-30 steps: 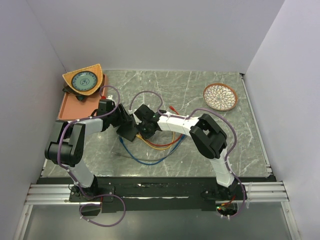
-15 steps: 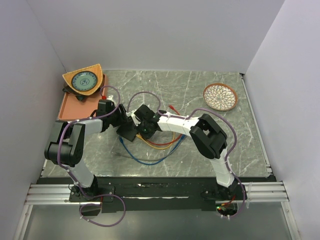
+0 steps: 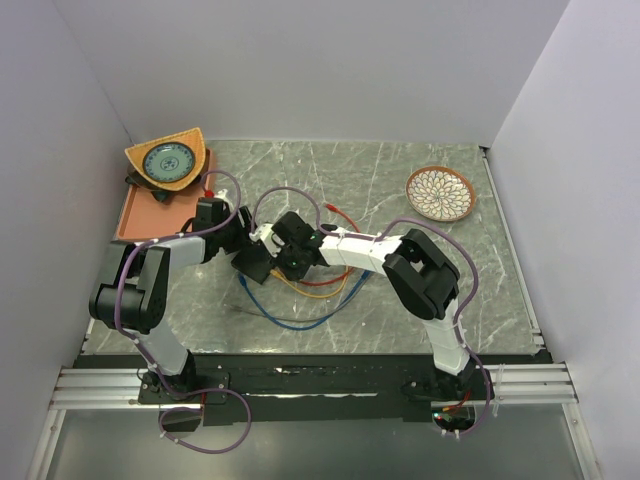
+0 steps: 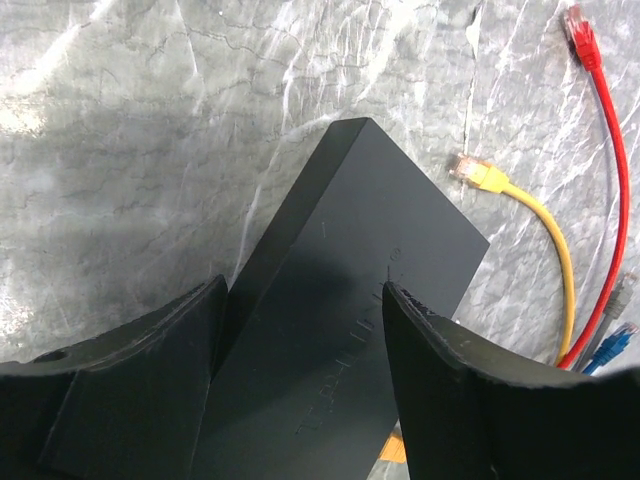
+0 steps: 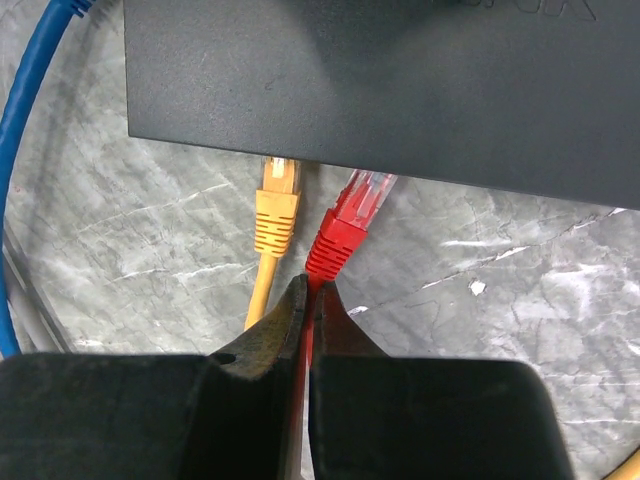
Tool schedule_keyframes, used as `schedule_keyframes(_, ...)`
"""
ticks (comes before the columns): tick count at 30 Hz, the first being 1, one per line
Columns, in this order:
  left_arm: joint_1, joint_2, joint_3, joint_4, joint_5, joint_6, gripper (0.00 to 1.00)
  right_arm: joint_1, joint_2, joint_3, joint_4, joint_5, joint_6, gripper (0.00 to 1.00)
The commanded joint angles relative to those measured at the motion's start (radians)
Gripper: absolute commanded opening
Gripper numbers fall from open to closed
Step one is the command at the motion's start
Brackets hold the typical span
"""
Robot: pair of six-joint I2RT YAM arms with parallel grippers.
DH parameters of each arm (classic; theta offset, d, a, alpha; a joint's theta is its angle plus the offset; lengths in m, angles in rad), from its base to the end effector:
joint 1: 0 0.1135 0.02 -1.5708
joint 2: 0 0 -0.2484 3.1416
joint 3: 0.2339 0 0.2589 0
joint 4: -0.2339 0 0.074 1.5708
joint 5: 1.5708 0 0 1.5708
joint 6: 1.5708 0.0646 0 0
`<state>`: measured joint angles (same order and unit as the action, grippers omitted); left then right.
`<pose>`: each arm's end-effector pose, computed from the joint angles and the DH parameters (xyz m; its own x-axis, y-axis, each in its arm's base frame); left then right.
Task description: Insert the plug into the switch port
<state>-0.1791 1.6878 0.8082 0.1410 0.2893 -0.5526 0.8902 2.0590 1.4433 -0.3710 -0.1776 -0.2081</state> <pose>0.3473 -0.0816 0.1129 -0.7625 -0.3732 -0.5285 -0.0257 0.8337 -0.5516 0.2760 0.3590 0.1216 -0.3429 -0.7467 -0.5700 -0.9169 0.3980 0.0303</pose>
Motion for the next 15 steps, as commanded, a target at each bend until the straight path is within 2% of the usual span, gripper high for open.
schedule_keyframes(1, -0.028, 0.016, 0.013, -0.069, 0.053, 0.016, 0.69, 0.007, -0.042, 0.028, 0.112, -0.007, -0.063, 0.00)
schedule_keyframes(15, -0.025, 0.007, -0.004, -0.021, 0.051, 0.059, 0.70, 0.000, -0.049, 0.055, 0.107, -0.022, -0.152, 0.00)
